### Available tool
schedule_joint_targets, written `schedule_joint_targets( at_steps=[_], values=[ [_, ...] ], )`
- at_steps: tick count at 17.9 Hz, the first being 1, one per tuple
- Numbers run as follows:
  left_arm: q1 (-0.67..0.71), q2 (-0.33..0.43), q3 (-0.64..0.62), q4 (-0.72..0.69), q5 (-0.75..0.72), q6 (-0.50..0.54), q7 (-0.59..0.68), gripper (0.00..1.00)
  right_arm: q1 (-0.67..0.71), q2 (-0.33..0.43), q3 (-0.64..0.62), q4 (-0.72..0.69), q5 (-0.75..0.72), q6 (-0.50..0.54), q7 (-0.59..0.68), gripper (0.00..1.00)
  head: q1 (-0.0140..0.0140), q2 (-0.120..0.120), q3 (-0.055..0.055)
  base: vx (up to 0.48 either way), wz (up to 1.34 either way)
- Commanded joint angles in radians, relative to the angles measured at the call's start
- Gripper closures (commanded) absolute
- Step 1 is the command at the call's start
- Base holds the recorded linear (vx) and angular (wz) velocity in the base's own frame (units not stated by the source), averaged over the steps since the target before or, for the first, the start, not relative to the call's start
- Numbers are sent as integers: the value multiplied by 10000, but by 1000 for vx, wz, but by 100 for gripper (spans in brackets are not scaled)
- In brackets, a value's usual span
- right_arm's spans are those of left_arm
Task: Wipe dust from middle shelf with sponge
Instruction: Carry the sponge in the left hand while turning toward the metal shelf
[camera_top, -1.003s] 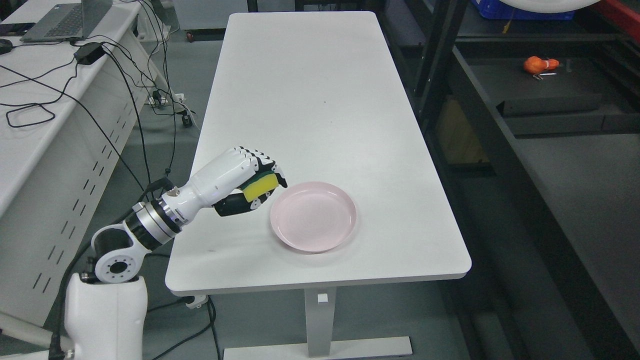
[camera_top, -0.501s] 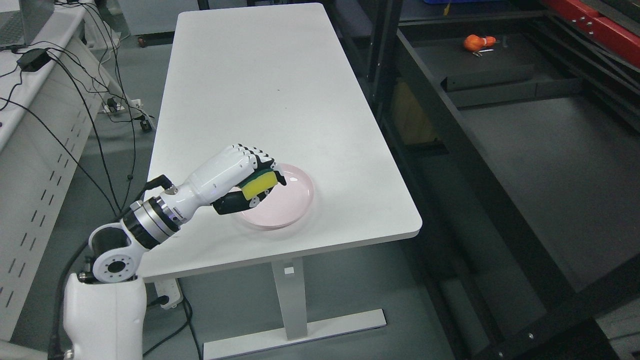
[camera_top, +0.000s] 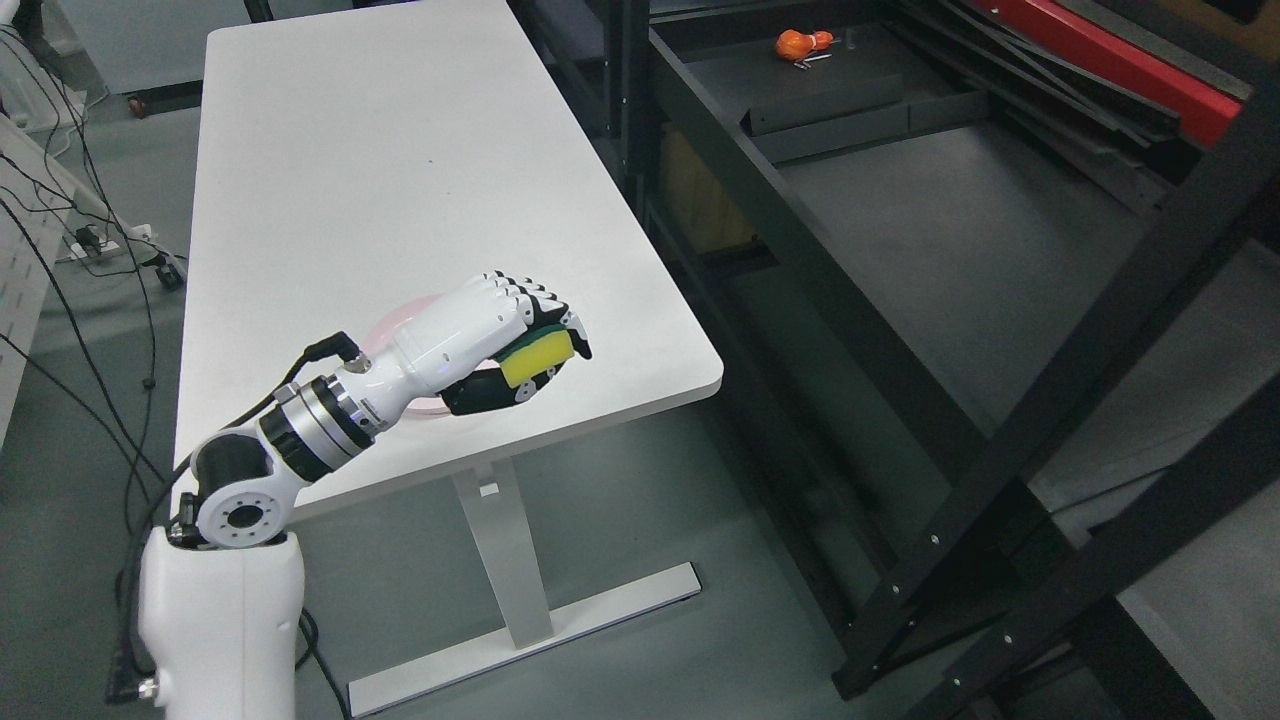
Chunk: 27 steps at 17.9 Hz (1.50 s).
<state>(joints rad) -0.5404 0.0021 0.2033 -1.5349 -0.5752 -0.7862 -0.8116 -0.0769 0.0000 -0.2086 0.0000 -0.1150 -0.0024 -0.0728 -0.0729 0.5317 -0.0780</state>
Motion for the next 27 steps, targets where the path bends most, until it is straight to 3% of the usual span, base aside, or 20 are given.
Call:
schedule_joint_targets(
  at_steps=[1,9,12,17,22,27],
  values=[
    [-42,153,-177,-37,77,8,2,98,2,-175,0,-174,0,730,8,0,0,0,0,-106,-225],
    [-408,153,-482,-22,77,8,2,98,2,-175,0,-174,0,730,7,0,0,1,0,-111,-224],
    [-915,153,-1309,39,92,8,17,98,2,-175,0,-174,0,730,8,0,0,1,0,-143,-297],
    [-1267,153,-3717,101,767,8,109,98,2,-175,0,-174,0,730,-8,0,0,1,0,-192,-411],
    [-2814,153,-4640,116,874,8,109,97,2,-175,0,-174,0,730,8,0,0,1,0,-234,-545],
    [-4670,153,-5973,147,1961,8,94,96,2,-175,0,-174,0,730,8,0,0,1,0,-245,-759]
  ],
)
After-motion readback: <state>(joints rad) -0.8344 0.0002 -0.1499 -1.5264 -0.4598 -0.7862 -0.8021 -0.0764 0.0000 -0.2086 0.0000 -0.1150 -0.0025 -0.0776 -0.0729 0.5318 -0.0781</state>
